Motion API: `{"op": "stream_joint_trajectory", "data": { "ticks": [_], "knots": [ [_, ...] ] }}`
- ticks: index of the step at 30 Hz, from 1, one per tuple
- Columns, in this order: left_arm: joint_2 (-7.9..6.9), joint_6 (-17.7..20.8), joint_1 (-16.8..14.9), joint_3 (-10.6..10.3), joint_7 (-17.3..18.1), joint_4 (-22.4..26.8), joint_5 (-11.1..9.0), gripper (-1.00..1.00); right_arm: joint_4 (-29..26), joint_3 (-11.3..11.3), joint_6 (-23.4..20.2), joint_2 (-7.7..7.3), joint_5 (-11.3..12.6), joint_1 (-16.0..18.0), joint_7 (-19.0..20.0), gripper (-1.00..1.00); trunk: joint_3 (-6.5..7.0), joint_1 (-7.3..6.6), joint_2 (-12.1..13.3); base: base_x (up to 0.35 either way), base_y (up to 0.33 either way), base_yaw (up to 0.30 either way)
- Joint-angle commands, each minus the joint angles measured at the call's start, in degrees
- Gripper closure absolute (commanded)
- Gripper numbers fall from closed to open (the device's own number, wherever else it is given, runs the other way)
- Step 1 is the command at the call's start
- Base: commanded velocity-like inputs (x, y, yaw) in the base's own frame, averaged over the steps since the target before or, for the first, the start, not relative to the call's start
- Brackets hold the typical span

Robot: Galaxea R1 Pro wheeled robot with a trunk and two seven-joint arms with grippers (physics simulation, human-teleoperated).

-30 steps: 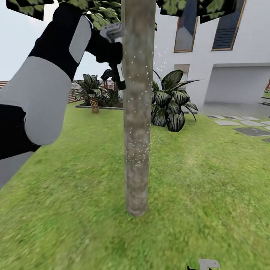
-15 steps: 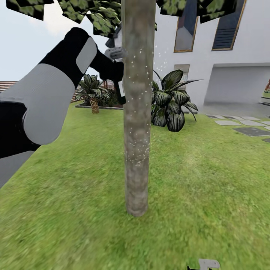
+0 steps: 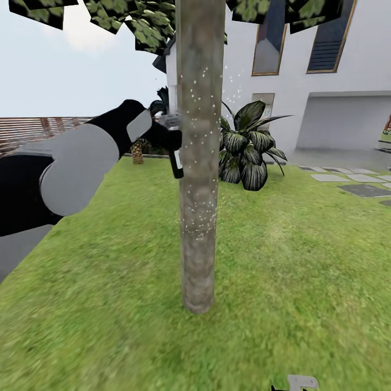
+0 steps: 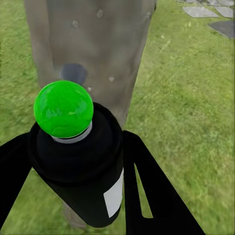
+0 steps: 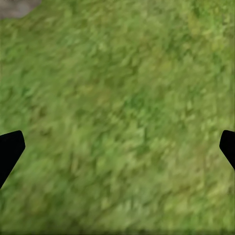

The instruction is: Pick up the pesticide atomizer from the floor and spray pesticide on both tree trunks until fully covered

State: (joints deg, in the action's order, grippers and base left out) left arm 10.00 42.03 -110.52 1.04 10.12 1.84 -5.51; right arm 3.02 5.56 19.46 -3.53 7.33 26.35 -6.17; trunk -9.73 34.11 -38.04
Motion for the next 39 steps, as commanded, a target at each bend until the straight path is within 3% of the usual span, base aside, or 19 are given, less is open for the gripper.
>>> {"op": "stream_joint_trajectory", "data": {
  "ticks": [1, 8, 10, 13, 18, 22, 25, 30, 39],
  "knots": [
    [0.00, -1.0, 1.1, 0.1, -0.2, 0.0, -0.6, 1.00, 0.2, 0.5, 0.4, 0.02, 0.6, 0.1, 0.0, -1.00, -0.08, 0.01, -0.1, 0.000, 0.000, 0.000],
    [0.00, -10.9, 13.0, 0.0, -0.2, -0.2, -0.4, 1.00, 0.2, 0.5, 0.4, 0.02, 0.6, 0.1, 0.0, -1.00, -0.08, 0.01, -0.1, 0.000, 0.000, 0.000],
    [0.00, -16.2, 18.0, 0.0, -0.2, -0.2, -0.3, 1.00, 0.2, 0.5, 0.4, 0.02, 0.6, 0.1, 0.0, -1.00, -0.08, 0.01, -0.1, 0.000, 0.000, 0.000],
    [0.00, -18.9, 21.6, 0.0, -0.2, -0.2, -0.3, 1.00, 0.2, 0.5, 0.4, 0.02, 0.6, 0.1, 0.0, -1.00, -0.08, 0.01, -0.1, 0.000, 0.000, 0.000],
    [0.00, -24.1, 30.5, -0.1, -0.2, -0.2, -0.3, 1.00, 0.2, 0.4, 0.4, -0.03, 0.6, 0.1, 0.0, -1.00, -0.08, 0.01, -0.1, 0.000, 0.000, 0.000],
    [0.00, -31.8, 40.5, -0.1, -0.2, -0.2, -0.3, 1.00, 0.2, 0.5, 0.4, 0.01, 0.6, 0.1, 0.1, -1.00, -0.08, 0.01, -0.1, 0.000, 0.000, 0.000],
    [0.00, -35.9, 45.5, -0.1, -0.2, -0.1, -0.3, 1.00, 0.2, 0.5, 0.5, 0.02, 0.6, 0.1, 0.1, -1.00, -0.08, 0.01, -0.1, 0.000, 0.000, 0.000],
    [0.00, -36.6, 47.1, -0.1, -0.2, -0.1, -0.3, 1.00, 0.2, 0.5, 0.5, 0.09, 0.6, 0.1, 0.1, -1.00, -0.08, 0.01, -0.1, 0.000, 0.048, 0.000],
    [0.00, -36.7, 47.7, -0.1, 0.0, -0.2, -0.3, 1.00, 0.3, 0.5, 0.4, 0.22, 0.7, 0.1, 0.1, -1.00, -0.08, 0.01, -0.1, 0.097, 0.307, 0.000]
  ]
}}
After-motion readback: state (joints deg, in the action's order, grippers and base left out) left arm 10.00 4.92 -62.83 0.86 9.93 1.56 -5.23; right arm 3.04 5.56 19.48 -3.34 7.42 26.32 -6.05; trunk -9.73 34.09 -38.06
